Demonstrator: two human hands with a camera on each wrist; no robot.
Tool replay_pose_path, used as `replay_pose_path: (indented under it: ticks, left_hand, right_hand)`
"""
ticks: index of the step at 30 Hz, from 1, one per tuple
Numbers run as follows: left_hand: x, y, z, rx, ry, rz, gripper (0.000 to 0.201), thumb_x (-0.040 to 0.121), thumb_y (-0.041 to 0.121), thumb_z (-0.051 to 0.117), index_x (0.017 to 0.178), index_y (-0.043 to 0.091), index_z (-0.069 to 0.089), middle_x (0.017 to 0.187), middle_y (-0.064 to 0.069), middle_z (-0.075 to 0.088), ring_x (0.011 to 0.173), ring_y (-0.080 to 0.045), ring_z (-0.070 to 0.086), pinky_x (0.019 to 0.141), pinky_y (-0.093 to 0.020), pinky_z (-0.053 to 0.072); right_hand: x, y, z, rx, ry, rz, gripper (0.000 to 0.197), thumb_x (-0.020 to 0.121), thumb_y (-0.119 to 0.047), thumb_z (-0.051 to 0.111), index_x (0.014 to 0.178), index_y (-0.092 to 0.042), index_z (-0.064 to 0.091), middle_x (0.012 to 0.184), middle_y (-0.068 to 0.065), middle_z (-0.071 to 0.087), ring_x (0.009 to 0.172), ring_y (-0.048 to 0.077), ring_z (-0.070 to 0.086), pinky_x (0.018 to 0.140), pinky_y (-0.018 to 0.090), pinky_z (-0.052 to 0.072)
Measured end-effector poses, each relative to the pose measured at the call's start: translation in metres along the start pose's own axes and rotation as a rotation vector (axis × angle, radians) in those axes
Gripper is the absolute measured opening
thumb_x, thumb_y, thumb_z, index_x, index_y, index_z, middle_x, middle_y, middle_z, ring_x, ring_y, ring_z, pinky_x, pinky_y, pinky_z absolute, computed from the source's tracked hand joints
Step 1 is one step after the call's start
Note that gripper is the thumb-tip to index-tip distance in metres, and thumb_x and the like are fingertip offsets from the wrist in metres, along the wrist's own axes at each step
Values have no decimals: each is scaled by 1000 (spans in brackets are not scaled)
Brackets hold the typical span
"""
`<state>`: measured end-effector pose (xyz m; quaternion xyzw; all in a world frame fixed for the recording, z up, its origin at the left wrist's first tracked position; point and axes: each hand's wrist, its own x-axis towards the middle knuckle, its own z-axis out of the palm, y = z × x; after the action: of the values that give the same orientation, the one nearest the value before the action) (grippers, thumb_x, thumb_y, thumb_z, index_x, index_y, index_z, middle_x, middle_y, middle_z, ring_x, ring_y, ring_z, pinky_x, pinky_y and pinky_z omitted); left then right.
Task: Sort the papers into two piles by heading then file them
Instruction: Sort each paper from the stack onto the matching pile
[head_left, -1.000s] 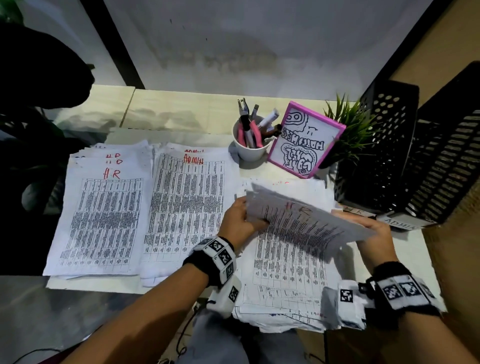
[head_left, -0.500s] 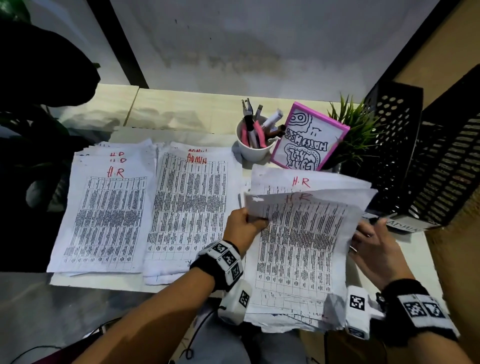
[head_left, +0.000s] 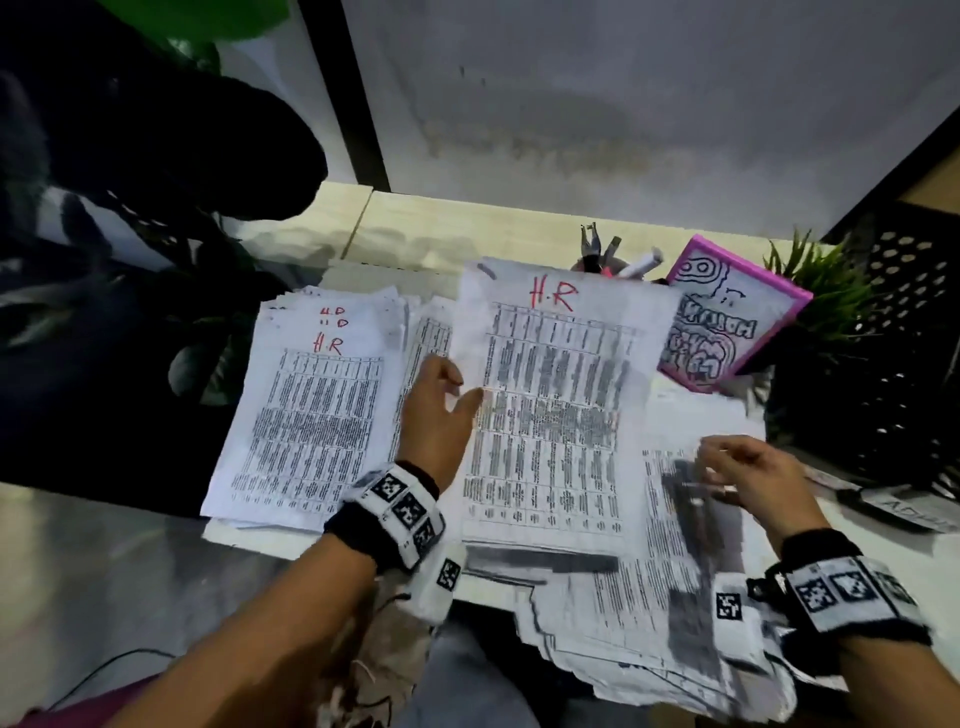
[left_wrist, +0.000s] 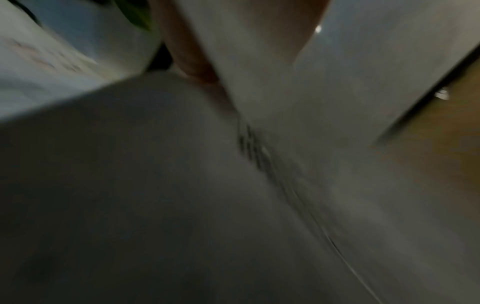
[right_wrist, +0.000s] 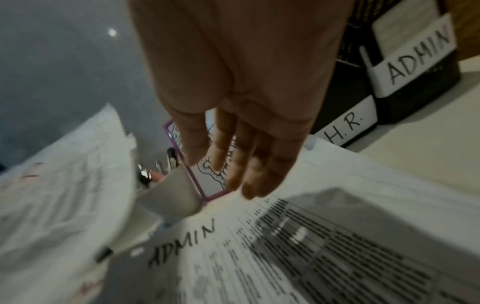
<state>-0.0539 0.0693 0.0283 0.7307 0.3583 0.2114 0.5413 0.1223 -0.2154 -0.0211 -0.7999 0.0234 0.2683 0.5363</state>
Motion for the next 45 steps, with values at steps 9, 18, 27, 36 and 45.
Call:
replay_pose_path:
  ticks: [9,18,27,36,45]
  left_hand:
    - [82,-86,-180,216,238,-143,22,86,8,60,101,25,59,110,-11,65,99,-21,60,88,-30,46]
    - [115,-130,-199,399,17,-322,43,84,-14,48,125,-2,49,133,-23,51,123,-35,50,90,-33,41]
    - [119,-125,-156,538,224,-257,42,79,-10,52,118,4,53,139,-24,40,125,-37,47,101,-48,43]
    - [53,-13,25,256,-251,162,32,90,-2,50,118,11,55,127,-7,52,109,-15,52,93,-29,46]
    - [13,-18,134,466,-475,-5,28,93,3,43,116,5,58,117,-15,61,104,-33,58,86,-36,45]
  right_hand:
    - [21,41,1,-949,181,286,53,61,-54,79,68,-8,53,104,23,60,92,35,57,74,37,47]
    - [20,42,9,-999,274,334,73,62,-45,85,109,3,56,115,27,54,114,39,45,91,43,42]
    - [1,50,3,-388,577,-6,20,73,-13,79,81,-3,64,86,22,66,77,33,61,71,28,47]
    - [3,58,-34,-207,497,-100,21,80,5,68,100,0,71,74,-3,69,55,-22,52,64,-5,39]
    - [-22,57,-60,90,448,-233,32,80,13,60,77,-17,70,68,-26,68,69,-11,62,74,5,48]
